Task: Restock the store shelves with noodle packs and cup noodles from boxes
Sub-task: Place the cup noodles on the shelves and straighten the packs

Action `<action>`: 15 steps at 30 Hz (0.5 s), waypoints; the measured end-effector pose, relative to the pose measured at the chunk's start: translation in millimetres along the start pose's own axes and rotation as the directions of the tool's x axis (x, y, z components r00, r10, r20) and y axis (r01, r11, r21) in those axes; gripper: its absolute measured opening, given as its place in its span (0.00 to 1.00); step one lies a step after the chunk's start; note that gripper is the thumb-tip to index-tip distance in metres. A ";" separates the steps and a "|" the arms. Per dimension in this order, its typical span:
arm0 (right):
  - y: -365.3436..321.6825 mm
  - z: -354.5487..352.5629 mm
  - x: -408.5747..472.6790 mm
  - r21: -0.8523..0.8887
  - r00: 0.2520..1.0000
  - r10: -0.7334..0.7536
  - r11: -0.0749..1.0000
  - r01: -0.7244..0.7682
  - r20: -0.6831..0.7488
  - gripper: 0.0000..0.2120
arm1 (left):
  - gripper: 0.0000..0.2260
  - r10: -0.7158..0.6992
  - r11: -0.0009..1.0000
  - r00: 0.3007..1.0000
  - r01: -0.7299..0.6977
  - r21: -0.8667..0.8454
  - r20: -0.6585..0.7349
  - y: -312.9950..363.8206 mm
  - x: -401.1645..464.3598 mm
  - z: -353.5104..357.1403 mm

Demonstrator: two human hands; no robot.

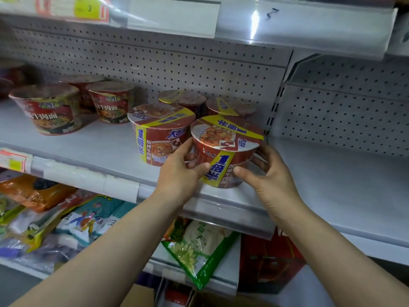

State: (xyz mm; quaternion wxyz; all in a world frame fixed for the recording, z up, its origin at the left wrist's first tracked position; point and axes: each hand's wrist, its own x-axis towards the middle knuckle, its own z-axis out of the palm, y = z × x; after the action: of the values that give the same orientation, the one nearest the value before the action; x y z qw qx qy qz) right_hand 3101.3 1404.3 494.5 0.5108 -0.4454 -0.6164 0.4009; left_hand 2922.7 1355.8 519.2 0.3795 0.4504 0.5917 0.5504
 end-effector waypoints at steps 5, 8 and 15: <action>3.6 2.4 5.7 -0.015 1.000 0.015 1.000 -0.015 -0.002 0.35 | 0.30 0.044 0.997 0.999 -0.042 0.059 -0.029 -2.0 5.6 1.1; 4.5 4.1 7.7 -0.030 1.000 0.021 0.999 -0.021 -0.008 0.37 | 0.28 0.045 0.997 0.997 -0.041 0.066 -0.056 -5.9 9.8 2.0; 2.7 9.7 10.4 -0.073 0.999 0.040 0.997 -0.041 -0.014 0.36 | 0.21 0.023 1.000 0.992 -0.020 0.023 -0.126 -9.6 14.4 4.0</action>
State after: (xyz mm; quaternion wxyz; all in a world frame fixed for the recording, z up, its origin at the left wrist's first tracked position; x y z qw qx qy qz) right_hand 3091.3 1414.6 493.2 0.4900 -0.4786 -0.6183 0.3855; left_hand 2921.0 1370.9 510.0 0.3304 0.4252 0.6157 0.5753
